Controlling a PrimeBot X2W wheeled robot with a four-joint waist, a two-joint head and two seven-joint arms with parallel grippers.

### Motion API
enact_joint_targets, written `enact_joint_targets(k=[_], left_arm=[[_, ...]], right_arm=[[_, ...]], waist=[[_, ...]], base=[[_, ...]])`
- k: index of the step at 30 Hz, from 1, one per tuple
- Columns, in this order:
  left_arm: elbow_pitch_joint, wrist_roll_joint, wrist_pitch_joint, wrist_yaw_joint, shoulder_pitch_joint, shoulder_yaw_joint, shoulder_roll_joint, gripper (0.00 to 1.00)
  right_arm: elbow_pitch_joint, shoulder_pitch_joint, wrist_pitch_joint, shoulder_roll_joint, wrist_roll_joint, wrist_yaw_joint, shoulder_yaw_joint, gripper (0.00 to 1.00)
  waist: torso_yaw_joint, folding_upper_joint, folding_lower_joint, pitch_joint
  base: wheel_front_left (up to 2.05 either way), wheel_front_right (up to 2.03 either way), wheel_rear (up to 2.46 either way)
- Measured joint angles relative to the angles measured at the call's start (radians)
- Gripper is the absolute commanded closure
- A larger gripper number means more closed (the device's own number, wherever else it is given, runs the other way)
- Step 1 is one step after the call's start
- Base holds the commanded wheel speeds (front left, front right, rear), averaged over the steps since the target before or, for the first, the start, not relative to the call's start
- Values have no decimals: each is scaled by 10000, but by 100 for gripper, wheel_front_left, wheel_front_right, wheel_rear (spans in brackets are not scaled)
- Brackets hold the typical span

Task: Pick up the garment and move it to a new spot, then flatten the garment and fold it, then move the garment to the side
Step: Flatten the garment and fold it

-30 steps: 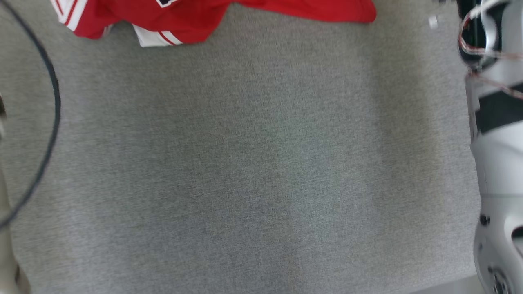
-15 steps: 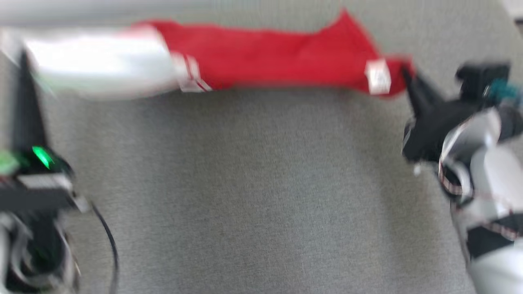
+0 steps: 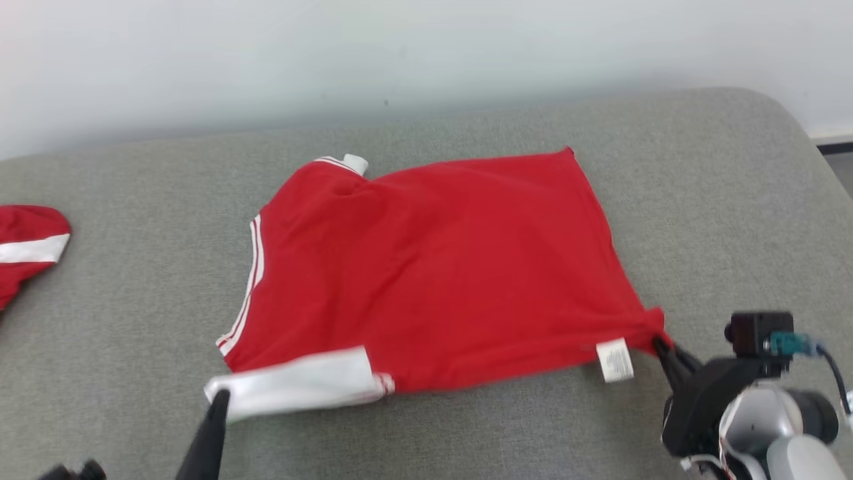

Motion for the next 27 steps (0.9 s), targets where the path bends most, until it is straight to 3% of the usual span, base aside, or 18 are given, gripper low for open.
enact_joint_targets(k=[12,20,27], left_arm=[[598,-790,1143,86,2137,-558,385,100],[759,-1043,1659,84,2564,-911,405,100],[911,-1124,2109,142,2968,-1012,811,100]], right_arm=[[-514,1801,809,382,-550,0,-681,100],[-784,2543,1419,633,-897,0,-1388,100],[-1559,3260,2382,627,-955,0,-1766,100]], waist=[[253,1,2,-656],[354,2,3,-759],[359,2,3,-786]], base=[[0,0,0],[0,0,0],[0,0,0]])
